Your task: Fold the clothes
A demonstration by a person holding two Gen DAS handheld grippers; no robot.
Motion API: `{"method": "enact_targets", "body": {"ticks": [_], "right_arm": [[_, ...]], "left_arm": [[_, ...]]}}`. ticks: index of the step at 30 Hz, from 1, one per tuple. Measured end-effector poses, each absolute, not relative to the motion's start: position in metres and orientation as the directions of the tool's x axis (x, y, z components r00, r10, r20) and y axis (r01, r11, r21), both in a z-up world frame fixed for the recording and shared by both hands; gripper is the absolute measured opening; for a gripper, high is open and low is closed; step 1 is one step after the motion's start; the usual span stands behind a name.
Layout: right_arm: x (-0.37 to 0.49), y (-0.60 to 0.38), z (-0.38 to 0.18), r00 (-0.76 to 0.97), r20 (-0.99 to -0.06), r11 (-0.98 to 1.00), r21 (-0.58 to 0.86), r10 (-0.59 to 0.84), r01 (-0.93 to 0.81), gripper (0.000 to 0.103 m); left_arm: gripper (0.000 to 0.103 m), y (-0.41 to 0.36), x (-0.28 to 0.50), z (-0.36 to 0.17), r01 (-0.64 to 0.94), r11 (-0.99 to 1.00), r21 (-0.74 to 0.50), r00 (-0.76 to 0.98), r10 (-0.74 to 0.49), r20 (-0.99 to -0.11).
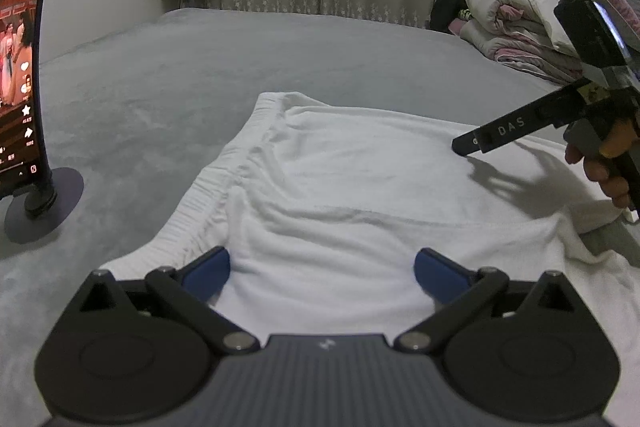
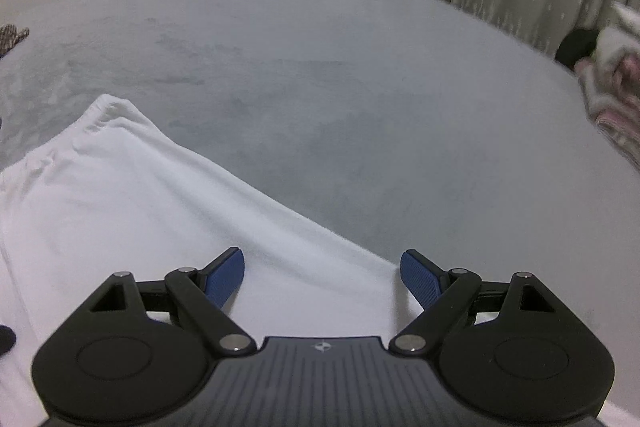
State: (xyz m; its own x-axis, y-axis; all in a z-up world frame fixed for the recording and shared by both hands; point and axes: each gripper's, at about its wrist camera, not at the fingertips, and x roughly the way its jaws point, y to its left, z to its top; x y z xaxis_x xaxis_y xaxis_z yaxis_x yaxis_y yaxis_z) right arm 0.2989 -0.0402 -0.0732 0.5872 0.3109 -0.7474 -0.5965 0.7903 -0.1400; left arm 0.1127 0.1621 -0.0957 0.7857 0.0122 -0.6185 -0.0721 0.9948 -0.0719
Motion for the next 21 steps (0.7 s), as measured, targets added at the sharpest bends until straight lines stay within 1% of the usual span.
{"method": "enact_targets", "body": {"ticks": [1,3,4,5,6,8,10,16,21], "right_arm": [[0.301,-0.042,-0.074,0.569,-0.755,0.797,-0.105,0.325,-0.594,0.078],[0.299,-0.044,-0.074,0.539,-0.761,0.795,-0.051,0.360,-0.604,0.056],[0.297,-0.043,-0.073,0.532,-0.762,0.788,-0.046,0.369,-0.614,0.050],[0.294,-0.041,-0.072,0.526,-0.763,0.781,-0.044,0.376,-0.623,0.035],[0.290,-0.038,-0.070,0.521,-0.766,0.774,-0.048,0.378,-0.632,0.018],[0.283,-0.033,-0.067,0.533,-0.766,0.769,-0.081,0.359,-0.634,0.006],[0.276,-0.030,-0.063,0.557,-0.762,0.771,-0.121,0.331,-0.625,0.005],[0.256,-0.046,-0.037,0.608,-0.712,0.807,-0.099,0.352,-0.583,0.004],[0.232,-0.050,-0.008,0.638,-0.667,0.807,-0.093,0.384,-0.583,0.004]], "left_arm": [[0.103,0.162,0.113,-0.096,-0.072,0.995,-0.072,0.785,0.012,-0.619],[0.103,0.162,0.113,-0.096,-0.072,0.995,-0.073,0.785,0.012,-0.619],[0.103,0.162,0.113,-0.096,-0.072,0.995,-0.073,0.785,0.012,-0.619],[0.103,0.162,0.113,-0.096,-0.072,0.995,-0.073,0.785,0.011,-0.620],[0.103,0.163,0.114,-0.096,-0.073,0.995,-0.074,0.785,0.011,-0.620],[0.103,0.163,0.114,-0.096,-0.073,0.995,-0.074,0.784,0.011,-0.620],[0.103,0.163,0.114,-0.096,-0.073,0.995,-0.075,0.784,0.011,-0.621],[0.103,0.163,0.115,-0.096,-0.072,0.994,-0.078,0.783,0.008,-0.622],[0.103,0.164,0.115,-0.096,-0.072,0.994,-0.078,0.783,0.008,-0.622]]}}
